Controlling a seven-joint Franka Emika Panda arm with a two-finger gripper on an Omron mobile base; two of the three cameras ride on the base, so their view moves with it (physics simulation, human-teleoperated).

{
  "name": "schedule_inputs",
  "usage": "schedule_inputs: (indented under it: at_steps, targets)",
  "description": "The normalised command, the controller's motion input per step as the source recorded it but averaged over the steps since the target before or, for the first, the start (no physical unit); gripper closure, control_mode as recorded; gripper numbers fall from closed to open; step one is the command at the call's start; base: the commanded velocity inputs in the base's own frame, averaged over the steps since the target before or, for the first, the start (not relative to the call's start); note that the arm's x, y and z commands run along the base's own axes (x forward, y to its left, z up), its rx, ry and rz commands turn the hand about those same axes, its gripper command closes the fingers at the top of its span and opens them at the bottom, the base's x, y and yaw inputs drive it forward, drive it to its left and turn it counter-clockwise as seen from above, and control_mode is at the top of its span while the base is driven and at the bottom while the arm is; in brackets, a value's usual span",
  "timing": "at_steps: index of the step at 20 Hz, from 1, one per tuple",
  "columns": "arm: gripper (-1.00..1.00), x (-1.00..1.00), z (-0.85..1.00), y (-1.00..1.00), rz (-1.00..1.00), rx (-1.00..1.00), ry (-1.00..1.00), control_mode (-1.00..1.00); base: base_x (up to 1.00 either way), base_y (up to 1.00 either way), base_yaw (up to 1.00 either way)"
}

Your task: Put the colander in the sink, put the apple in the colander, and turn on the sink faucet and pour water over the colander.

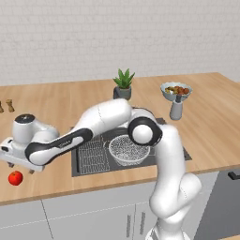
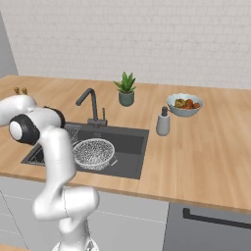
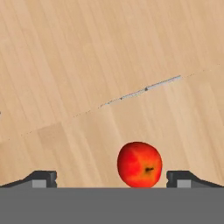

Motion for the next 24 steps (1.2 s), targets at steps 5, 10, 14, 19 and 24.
schedule_inputs:
  at_steps: [5,10,14,19,24]
  targets:
    - [-1.0,0.13,-0.21,0.28,-0.03,-0.04,0.0,-1.0,0.0,0.0,0.0]
    - [-1.0,0.14,-0.21,0.07,-0.07,-0.05,0.0,-1.0,0.0,0.0,0.0]
    - [-1.0,0.22,-0.25,0.06,-0.04,-0.04,0.0,-1.0,0.0,0.0,0.0]
    - [-1.0,0.09,-0.24,0.04,-0.02,0.0,0.0,-1.0,0.0,0.0,0.0]
    - [-1.0,0.0,-0.28,0.06,0.0,0.0,0.0,-1.0,0.0,0.0,0.0]
